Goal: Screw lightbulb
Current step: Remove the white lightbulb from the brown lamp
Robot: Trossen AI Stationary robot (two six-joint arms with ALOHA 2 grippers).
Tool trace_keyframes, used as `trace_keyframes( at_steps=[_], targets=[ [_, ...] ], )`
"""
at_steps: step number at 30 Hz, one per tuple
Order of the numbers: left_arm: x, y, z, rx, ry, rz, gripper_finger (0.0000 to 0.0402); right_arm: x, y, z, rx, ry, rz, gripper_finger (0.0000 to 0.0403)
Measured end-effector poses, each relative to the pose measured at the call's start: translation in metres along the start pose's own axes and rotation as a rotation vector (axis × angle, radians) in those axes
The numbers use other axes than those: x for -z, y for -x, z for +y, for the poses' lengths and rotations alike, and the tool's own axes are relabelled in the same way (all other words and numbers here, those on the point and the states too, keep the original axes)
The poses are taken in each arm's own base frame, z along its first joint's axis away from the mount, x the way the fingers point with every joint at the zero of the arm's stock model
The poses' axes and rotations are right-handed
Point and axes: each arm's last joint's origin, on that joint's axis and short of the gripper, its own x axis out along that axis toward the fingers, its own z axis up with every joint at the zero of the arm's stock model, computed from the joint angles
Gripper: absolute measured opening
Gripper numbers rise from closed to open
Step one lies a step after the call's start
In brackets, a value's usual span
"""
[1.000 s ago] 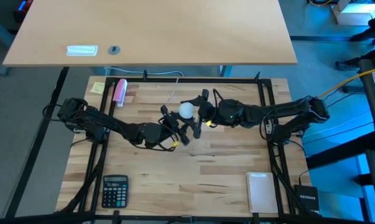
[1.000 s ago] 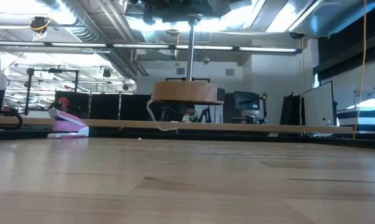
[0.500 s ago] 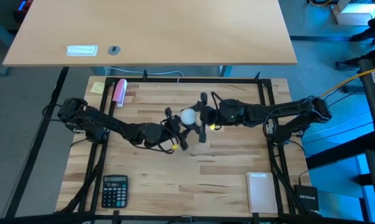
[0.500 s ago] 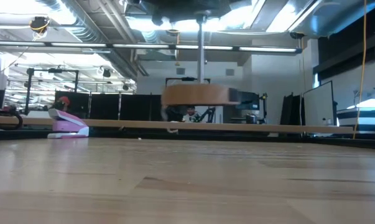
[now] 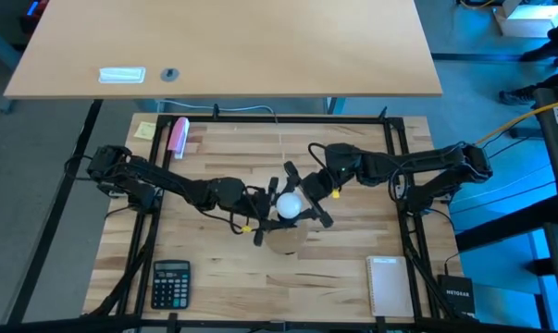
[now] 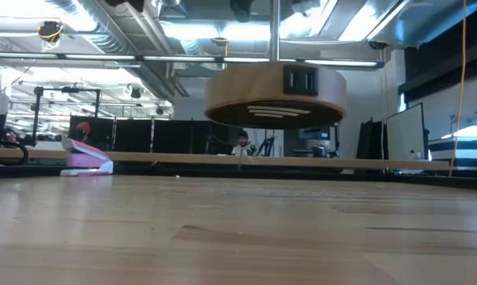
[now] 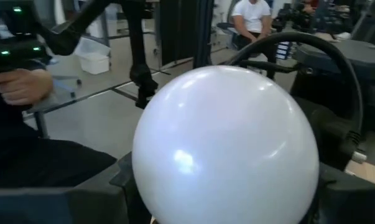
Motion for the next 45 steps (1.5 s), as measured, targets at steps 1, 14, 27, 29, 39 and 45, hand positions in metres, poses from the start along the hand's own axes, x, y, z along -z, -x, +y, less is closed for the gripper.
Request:
trace_keyframes(
  at_steps=[1,14,27,29,39,45],
  targets=[
    [0.000,0.000,0.001,-0.002,0.002,0.001,0.0153,0.000,0.000,0.000,0.018,-0.004,0.003,0.0239],
    [0.000,0.001,0.004,-0.239,0.006,0.011,0.0153,-0.002,0.014,0.000,0.323,-0.061,0.114,0.0392],
    [-0.004,0.009,0.009,-0.791,0.005,-0.006,0.0153,-0.019,0.066,0.014,0.786,-0.087,0.271,0.0355],
    [-0.005,0.010,0.012,-0.845,0.018,-0.023,0.0153,-0.021,0.058,0.009,0.795,-0.079,0.207,0.0351],
    [-0.005,0.011,0.010,-0.894,-0.003,-0.007,0.0153,0.006,0.011,-0.019,0.841,-0.026,0.151,0.0335],
    [-0.005,0.011,0.010,-0.894,-0.004,-0.006,0.0153,0.002,0.007,-0.021,0.833,0.030,0.107,0.0334]
  ],
)
